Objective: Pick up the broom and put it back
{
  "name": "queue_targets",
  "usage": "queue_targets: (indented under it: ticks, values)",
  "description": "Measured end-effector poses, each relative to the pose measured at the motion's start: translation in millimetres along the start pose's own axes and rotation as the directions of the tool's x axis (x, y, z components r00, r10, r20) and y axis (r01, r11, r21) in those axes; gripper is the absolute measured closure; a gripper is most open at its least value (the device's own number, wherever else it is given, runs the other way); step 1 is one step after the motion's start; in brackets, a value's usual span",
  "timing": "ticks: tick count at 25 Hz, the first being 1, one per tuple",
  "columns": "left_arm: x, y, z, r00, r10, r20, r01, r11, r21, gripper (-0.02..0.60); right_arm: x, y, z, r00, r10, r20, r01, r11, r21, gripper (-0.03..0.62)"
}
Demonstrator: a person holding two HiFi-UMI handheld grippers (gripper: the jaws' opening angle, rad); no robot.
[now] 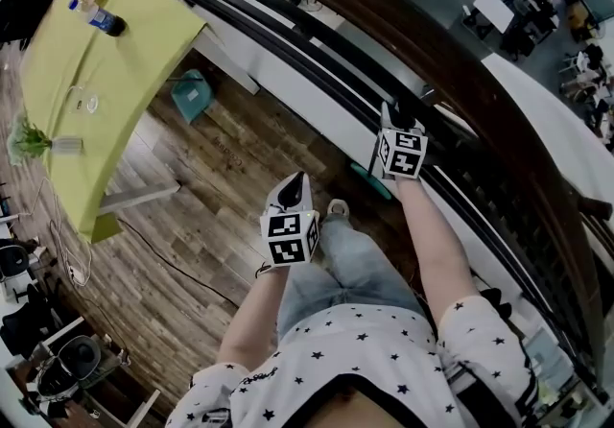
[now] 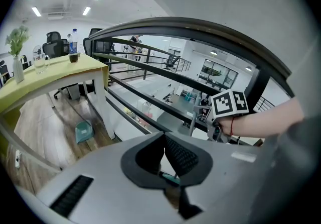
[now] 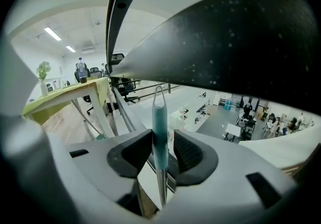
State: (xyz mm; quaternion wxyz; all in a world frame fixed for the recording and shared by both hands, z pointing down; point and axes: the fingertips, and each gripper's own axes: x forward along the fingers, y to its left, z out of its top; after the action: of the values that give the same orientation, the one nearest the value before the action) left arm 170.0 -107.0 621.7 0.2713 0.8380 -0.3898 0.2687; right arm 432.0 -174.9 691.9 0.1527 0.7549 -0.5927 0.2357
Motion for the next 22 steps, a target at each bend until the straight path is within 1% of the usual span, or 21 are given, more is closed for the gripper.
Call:
queue_targets:
  ticks: [2, 5, 7, 14, 22]
  values:
    - [1, 0, 0, 1.000, -0.001, -0.003, 0.001, 1.000, 0.000, 0.571, 1, 1, 0, 1.000, 0.006, -0.002, -0.006, 1.000, -0.010, 0.474]
    - [2, -3, 0, 1.000, -0.004, -0.007, 0.004, 1.000, 0.002, 0.571, 3, 4, 0, 1.000, 0.018, -0.007, -0.018, 0.999, -0.044, 0.514]
    - [2, -5, 0, 1.000, -0.005, -0.009, 0.005, 1.000, 0.007, 0.571, 2, 4, 0, 1.000, 0.013, -0.011, -0.014, 0.998, -0.056, 0.514]
    - [-3, -4, -1, 1.000, -0.015, -0.011, 0.015, 1.000, 0.021, 0.571, -5, 6, -1, 1.000, -0.002, -0.008, 0.002, 0.999, -0.047, 0.516]
    - [-17, -6, -12, 0.999, -0.030, -0.010, 0.030, 0.999, 0.032, 0.571, -29, 16, -12, 1.000, -0.009, 0.001, 0.009, 0.999, -0.041, 0.517]
